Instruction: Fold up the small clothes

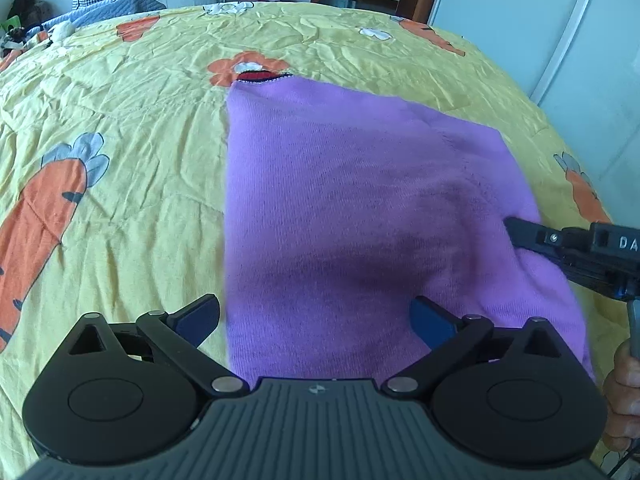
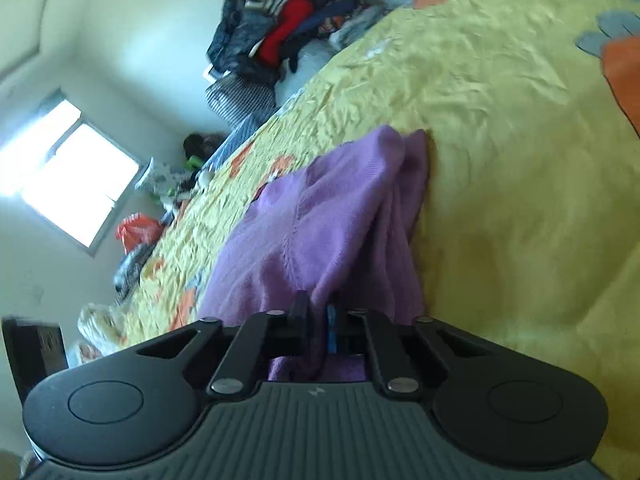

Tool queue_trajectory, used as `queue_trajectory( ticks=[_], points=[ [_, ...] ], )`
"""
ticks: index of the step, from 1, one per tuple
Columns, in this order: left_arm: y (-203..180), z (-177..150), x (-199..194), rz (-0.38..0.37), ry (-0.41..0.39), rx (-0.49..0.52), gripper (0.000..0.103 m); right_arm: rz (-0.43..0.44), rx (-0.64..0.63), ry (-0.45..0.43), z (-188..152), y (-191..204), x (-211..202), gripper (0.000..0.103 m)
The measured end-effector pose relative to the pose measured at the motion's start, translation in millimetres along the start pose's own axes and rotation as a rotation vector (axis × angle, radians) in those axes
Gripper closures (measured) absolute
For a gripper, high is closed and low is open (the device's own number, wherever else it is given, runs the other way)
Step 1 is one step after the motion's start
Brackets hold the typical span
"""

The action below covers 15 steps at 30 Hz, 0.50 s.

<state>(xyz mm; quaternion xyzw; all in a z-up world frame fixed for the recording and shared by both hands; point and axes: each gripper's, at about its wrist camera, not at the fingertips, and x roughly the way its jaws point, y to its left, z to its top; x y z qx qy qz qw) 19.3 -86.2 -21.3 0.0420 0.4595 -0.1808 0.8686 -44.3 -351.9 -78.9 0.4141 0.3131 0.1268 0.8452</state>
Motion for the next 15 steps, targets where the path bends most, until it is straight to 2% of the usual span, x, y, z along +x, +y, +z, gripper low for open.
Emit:
queue_trajectory(
  ticks=[8,15],
  points=[
    [2.5,-5.0,-0.5,-0.005,0.005,0.004,0.001,-0.025,-0.033,-0.105,1.8,14.7,-22.5,0.099],
    [0.7,-8.2,-4.7,-0.002,0.007,0.022,0.001,-0.055,-0.091,-0.152,9.9,23.4,-40.8,0.102]
  ],
)
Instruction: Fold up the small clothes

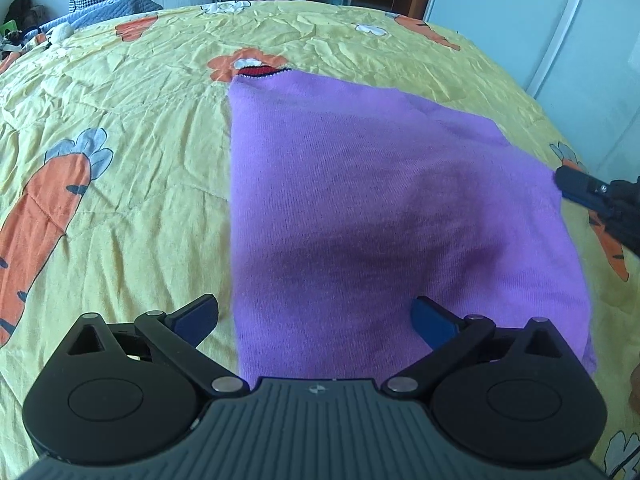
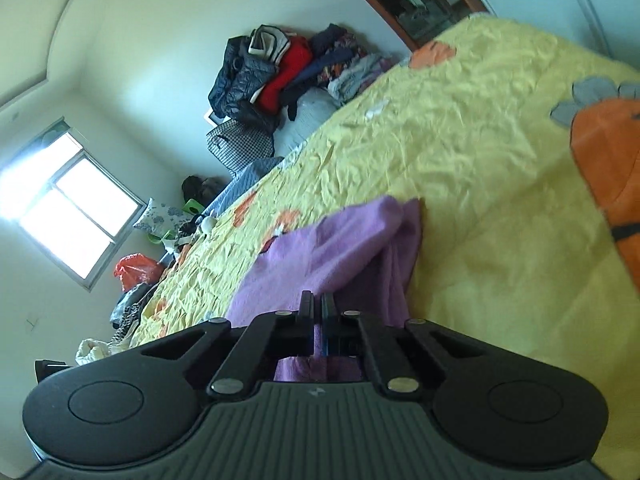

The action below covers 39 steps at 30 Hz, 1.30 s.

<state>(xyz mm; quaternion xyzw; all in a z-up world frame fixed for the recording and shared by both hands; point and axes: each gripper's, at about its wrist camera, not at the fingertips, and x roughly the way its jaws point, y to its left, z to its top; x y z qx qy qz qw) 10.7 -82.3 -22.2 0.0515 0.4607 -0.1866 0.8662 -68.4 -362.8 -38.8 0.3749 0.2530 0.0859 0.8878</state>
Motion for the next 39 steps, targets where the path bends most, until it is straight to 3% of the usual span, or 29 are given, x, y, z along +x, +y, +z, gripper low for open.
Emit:
queue_trajectory(
  ticks=[3,6,10,12,14,15,18,20,21,23,29,32,36,39],
  points=[
    [3.5,-4.8,-3.0,-0.005,0.005,0.003,0.001,-0.064,-0.041,0.01,-0.5,-5.5,-0.2,0.103],
    [13.6,-11.6,-8.5,-0.039,0.006,-0.015,0.001,-0.011,0.001,0.072,-2.7,-20.2,-2.4,0.101],
    [32.4,-19.7,-12.5,-0.084,0.009,-0.06,0.0,0.052,-0.038,0.12,-16.4,-14.1,-15.5,0.095],
    [37.7,-21.6,-13.4,-0.106,-0.003,-0.071,0.0,0.07,-0.05,0.141,-23.4,-9.3,-16.0,0.072],
    [37.2,-19.3,-12.8,-0.119,0.001,-0.076,0.0,0.097,-0.08,0.142,-27.8,-2.8,-12.0,0.011],
    [36.6,-17.6,-12.1,-0.128,0.005,-0.082,0.0,0.1,-0.091,0.127,-29.6,0.7,-10.4,0.005],
    [32.6,-10.0,-7.0,-0.147,0.005,-0.095,0.0,0.079,-0.094,0.125,-27.5,6.3,5.5,0.005],
    [28.1,-4.0,-1.4,-0.13,0.003,-0.085,0.0,0.071,-0.105,0.173,-27.5,5.9,24.1,0.006],
    [24.6,-0.2,1.5,-0.12,0.004,-0.075,0.0,0.054,-0.113,0.183,-29.7,4.9,30.4,0.011],
    [19.9,4.6,5.9,-0.119,0.005,-0.075,0.0,0.015,-0.118,0.193,-34.4,0.7,35.7,0.081],
    [6.8,13.8,7.4,-0.132,0.063,-0.051,0.0,0.104,0.02,0.109,-29.3,-16.7,10.6,0.09],
    [3.8,8.8,-2.4,-0.131,0.06,-0.018,0.0,0.116,0.014,0.068,-26.7,-10.2,-6.0,0.092],
    [1.6,-3.8,-2.7,-0.085,0.077,0.052,0.0,0.033,-0.056,0.052,-29.9,-6.1,-15.5,0.093],
    [12.1,-1.7,-1.4,-0.109,0.075,0.044,0.0,-0.025,-0.089,0.074,-39.5,-13.2,-13.2,0.092]
  ],
)
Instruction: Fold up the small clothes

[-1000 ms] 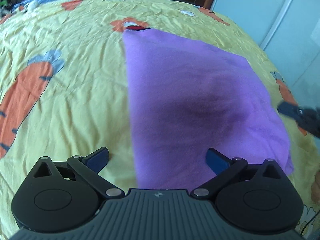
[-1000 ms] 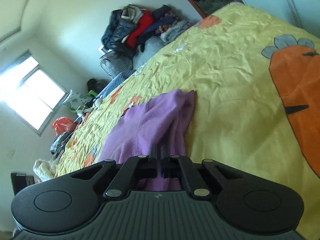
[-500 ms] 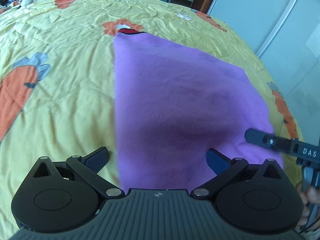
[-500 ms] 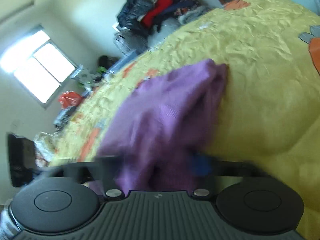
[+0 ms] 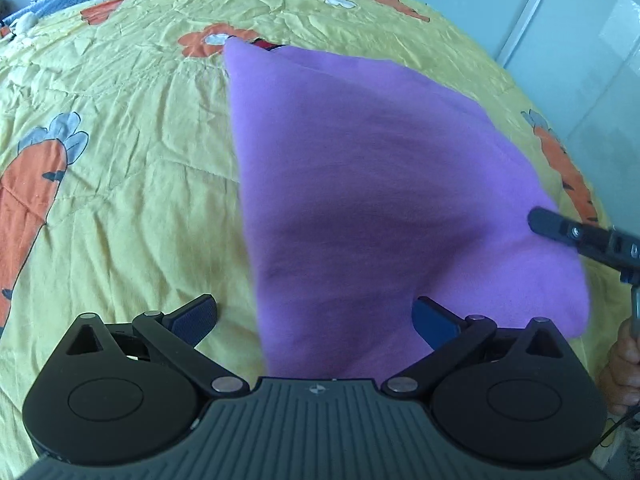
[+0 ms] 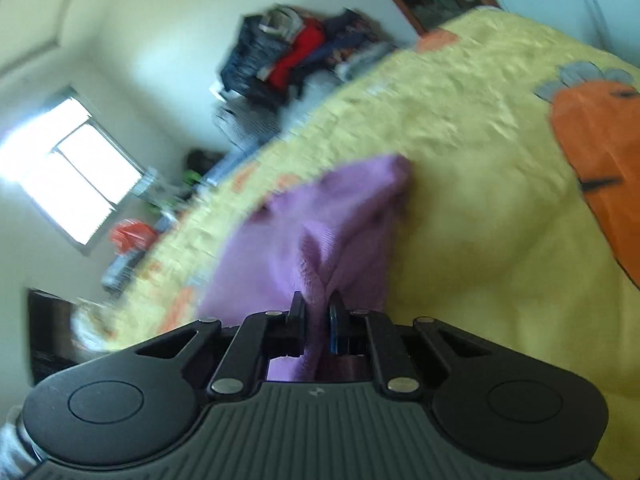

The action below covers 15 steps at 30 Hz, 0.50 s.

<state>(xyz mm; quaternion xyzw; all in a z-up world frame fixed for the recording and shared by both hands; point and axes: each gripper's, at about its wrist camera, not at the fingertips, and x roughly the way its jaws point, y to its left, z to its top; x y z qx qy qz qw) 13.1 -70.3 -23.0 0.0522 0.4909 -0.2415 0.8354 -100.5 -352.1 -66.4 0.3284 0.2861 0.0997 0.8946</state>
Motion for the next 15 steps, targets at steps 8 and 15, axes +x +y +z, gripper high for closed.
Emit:
queue_trajectory(
  ticks=[8,15],
  points=[
    [32.5,48.9,24.3,-0.141,-0.059,-0.159,0.0,0.041,-0.03,0.022,30.7,-8.3,9.4,0.0],
    [10.2,64.3,26.6,-0.099,-0.047,-0.144,0.051,0.005,-0.131,0.178,30.8,19.6,64.4,0.079]
  ],
)
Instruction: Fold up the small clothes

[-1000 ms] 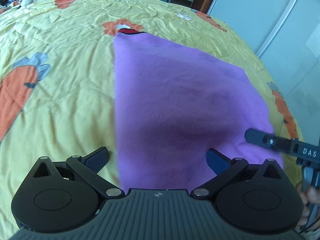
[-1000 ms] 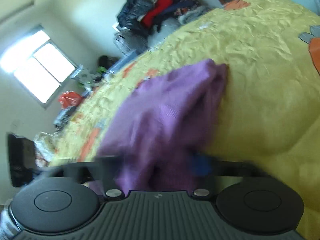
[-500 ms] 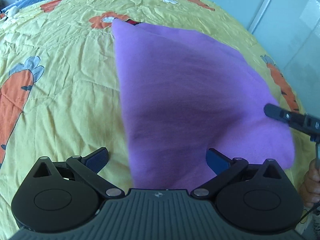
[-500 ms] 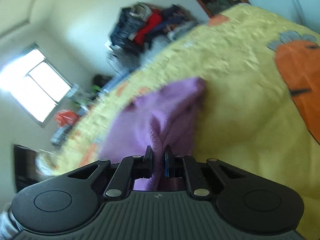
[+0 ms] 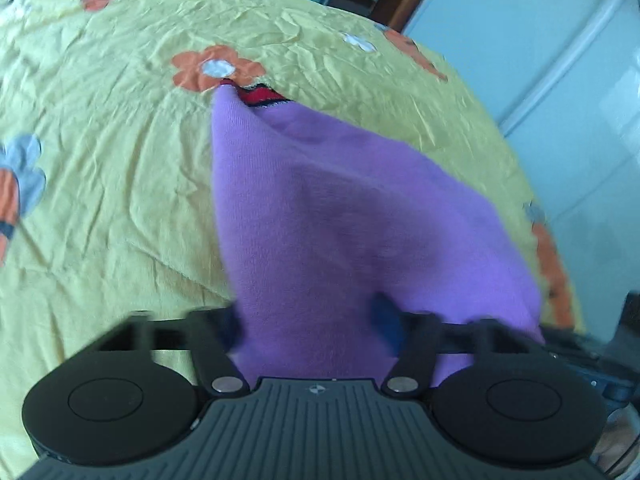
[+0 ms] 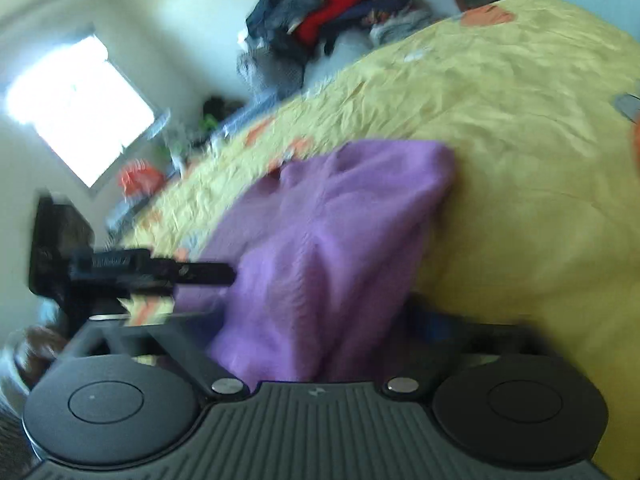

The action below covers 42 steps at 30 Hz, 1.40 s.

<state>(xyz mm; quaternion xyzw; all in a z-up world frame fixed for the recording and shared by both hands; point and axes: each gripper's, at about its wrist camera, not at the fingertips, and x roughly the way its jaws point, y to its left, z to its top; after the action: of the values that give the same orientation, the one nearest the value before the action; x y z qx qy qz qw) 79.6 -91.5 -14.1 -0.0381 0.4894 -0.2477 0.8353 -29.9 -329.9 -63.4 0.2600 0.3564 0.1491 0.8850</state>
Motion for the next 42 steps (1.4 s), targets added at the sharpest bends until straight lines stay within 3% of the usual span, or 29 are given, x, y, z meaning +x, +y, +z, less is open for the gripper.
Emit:
queue_trajectory(
  ticks=[2,11,15,16,17,18,19,20,23,24,25,26,27,28,31,33,35,36,38,40,42],
  points=[
    [-3.8,2.7,-12.1,0.015,0.0,0.029,0.068,-0.047,-0.05,-0.017,0.6,18.4,-1.6,0.081],
    [-15.5,-11.0,-107.2,0.035,-0.094,0.109,0.073,0.06,-0.073,-0.129,6.2,85.8,-54.1,0.082],
    [-11.9,-41.0,-154.4,0.057,-0.149,0.096,0.073,0.071,-0.136,-0.159,-6.5,113.6,-73.4,0.082],
    [-6.2,-55.1,-157.5,0.063,-0.139,0.066,0.072,0.048,-0.145,-0.162,-15.7,114.2,-73.2,0.079],
    [1.9,-71.4,-154.8,0.071,-0.106,0.041,0.057,0.026,-0.135,-0.141,-25.3,108.8,-67.4,0.068],
    [10.9,-89.6,-148.2,0.073,-0.066,0.026,0.048,0.007,-0.122,-0.069,-34.3,99.8,-56.9,0.052],
    [21.0,-109.8,-144.2,0.082,-0.054,0.016,0.045,-0.052,-0.105,-0.015,-45.8,90.7,-50.1,0.017],
    [29.9,-129.1,-142.9,0.094,-0.052,0.011,0.05,-0.104,-0.075,-0.039,-60.3,81.7,-54.3,0.012],
    [44.8,-168.8,-148.3,0.093,-0.062,0.013,0.046,-0.119,-0.01,-0.123,-90.5,61.6,-81.1,0.012],
    [41.9,-174.9,-150.6,0.079,-0.085,0.025,0.042,-0.128,-0.035,-0.169,-96.6,62.7,-90.2,0.012],
    [36.2,-178.8,-151.8,0.069,-0.104,0.039,0.031,-0.118,-0.091,-0.199,-98.9,67.5,-95.8,0.013],
    [27.6,-179.8,-150.5,0.068,-0.124,0.054,0.019,-0.139,-0.152,-0.219,-98.7,75.8,-97.3,0.019],
    [15.7,-181.4,-151.3,0.067,-0.149,0.076,0.016,-0.178,-0.229,-0.235,-97.4,87.9,-96.3,0.029],
    [3.5,-182.3,-150.6,0.063,-0.173,0.103,0.013,-0.198,-0.313,-0.235,-96.2,100.3,-92.6,0.053],
    [-27.2,-186.5,-136.8,0.047,-0.181,0.162,0.01,-0.117,-0.508,-0.197,-108.3,136.0,-85.5,0.057],
    [-37.2,-190.6,-120.7,0.044,-0.159,0.184,0.009,-0.227,-0.636,-0.122,-120.6,152.1,-68.7,0.059],
    [-41.9,-195.5,-104.1,0.068,-0.128,0.204,0.009,-0.394,-0.699,-0.053,-127.2,137.8,-46.4,0.059],
    [-42.8,-197.5,-95.9,0.09,-0.112,0.219,0.009,-0.399,-0.656,-0.051,-124.7,119.2,-46.7,0.057],
    [-41.5,-203.0,-91.9,0.122,-0.123,0.239,0.009,-0.264,-0.408,-0.066,-110.4,85.2,-69.0,0.052],
    [-38.3,-206.2,-97.2,0.099,-0.131,0.217,0.008,-0.289,-0.364,-0.123,-115.2,75.9,-95.3,0.052],
    [-35.2,-207.4,-104.1,0.068,-0.142,0.19,0.006,-0.208,-0.272,-0.159,-118.8,66.6,-120.0,0.051]
  ],
)
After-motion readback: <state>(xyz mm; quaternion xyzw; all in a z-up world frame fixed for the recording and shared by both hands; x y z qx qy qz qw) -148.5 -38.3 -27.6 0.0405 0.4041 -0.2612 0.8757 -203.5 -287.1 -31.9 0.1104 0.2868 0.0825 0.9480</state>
